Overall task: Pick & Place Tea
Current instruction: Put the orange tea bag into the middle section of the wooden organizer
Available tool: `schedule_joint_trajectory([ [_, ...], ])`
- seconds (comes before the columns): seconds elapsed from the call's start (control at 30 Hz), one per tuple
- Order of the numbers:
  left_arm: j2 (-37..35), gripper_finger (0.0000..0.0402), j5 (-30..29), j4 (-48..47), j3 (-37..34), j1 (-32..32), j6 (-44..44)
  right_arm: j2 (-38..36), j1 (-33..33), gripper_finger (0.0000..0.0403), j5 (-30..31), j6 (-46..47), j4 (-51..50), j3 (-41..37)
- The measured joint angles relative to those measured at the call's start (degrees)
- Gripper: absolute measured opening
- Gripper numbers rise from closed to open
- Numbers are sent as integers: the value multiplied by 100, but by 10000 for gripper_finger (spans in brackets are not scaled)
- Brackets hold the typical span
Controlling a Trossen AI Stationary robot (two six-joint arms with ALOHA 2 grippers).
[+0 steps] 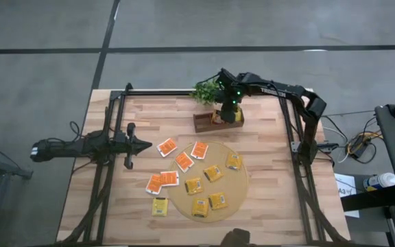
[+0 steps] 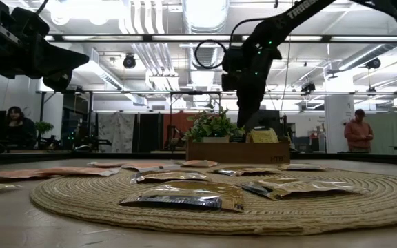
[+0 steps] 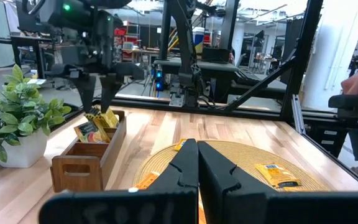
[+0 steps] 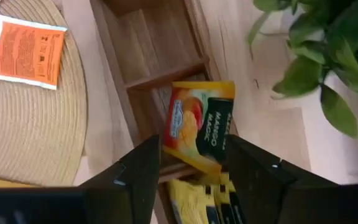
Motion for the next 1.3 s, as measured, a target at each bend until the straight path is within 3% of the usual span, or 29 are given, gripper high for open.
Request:
schedule_joint_trajectory([
  [0.57,0,0,0,0,2,-2,2,409,-150,175,79,-361,-3,152],
  [1.3,0,0,0,0,0,-4,2,634,-195,46,-349,-406,3,137],
])
